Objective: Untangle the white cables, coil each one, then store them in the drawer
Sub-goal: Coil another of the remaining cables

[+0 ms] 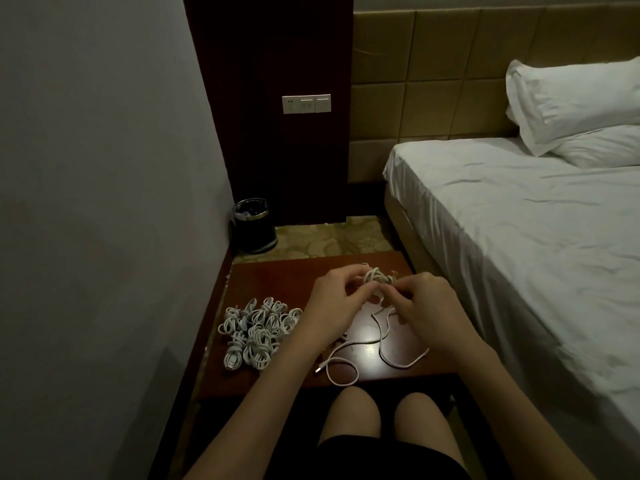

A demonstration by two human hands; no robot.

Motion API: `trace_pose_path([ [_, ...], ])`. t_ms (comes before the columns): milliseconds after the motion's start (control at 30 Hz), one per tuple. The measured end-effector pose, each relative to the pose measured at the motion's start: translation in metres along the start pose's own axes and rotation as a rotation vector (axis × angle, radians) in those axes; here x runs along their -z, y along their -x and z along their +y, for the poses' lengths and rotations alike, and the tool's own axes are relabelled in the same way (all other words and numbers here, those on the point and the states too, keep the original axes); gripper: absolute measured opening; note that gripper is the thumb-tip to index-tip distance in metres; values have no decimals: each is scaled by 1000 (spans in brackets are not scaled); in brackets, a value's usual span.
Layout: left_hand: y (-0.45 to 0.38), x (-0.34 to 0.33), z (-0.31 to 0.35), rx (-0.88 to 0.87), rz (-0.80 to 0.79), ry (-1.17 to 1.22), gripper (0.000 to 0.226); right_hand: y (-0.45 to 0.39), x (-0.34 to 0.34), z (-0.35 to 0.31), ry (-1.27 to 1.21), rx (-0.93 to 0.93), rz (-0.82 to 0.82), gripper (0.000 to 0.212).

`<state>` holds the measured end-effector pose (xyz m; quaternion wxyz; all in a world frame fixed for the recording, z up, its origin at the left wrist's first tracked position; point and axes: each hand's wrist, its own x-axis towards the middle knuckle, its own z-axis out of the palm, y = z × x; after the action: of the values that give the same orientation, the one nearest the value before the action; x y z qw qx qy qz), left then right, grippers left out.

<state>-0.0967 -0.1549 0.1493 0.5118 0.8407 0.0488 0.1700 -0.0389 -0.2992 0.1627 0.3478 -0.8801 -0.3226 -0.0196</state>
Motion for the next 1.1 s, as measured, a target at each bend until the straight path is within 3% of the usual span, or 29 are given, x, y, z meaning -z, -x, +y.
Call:
trace_pose_path([
  [100, -3, 5, -2, 10, 5, -13, 20, -2, -5, 3, -112, -34, -13, 37],
  [200, -6, 10, -6, 42, 7, 6, 19, -2, -4, 6, -446, -149, -121, 20],
  [267, -6, 10, -9, 50, 20, 16, 18, 1, -5, 9, -510, -168, -130, 20],
  [367, -4, 5, -11, 24, 36, -49, 18, 3, -10, 8, -309, -99, -50, 17],
  [567, -5, -3, -14, -38, -45, -299, 20, -6, -17, 5, 52, -31, -139, 25],
  [667, -8, 3, -18, 0, -45, -255, 15, -5, -24, 2, 177, -32, -43, 28],
  [733, -10, 8, -21, 15, -36, -196, 15, 0, -30, 1, 193, -5, 36, 17],
  [867, -17, 18, -27, 49, -24, -135, 17, 16, -31, 8, -81, 57, 234, 28],
  [967, -19, 29, -37, 105, -126, -164, 19, 15, -21, 22, -273, 17, 367, 26],
  [1033, -20, 32, -46, 130, -182, -159, 20, 5, -25, 38, -268, -46, 244, 24],
  [1100, -20, 31, -54, 144, -187, -144, 21, -5, -38, 54, -253, -132, 0, 26],
])
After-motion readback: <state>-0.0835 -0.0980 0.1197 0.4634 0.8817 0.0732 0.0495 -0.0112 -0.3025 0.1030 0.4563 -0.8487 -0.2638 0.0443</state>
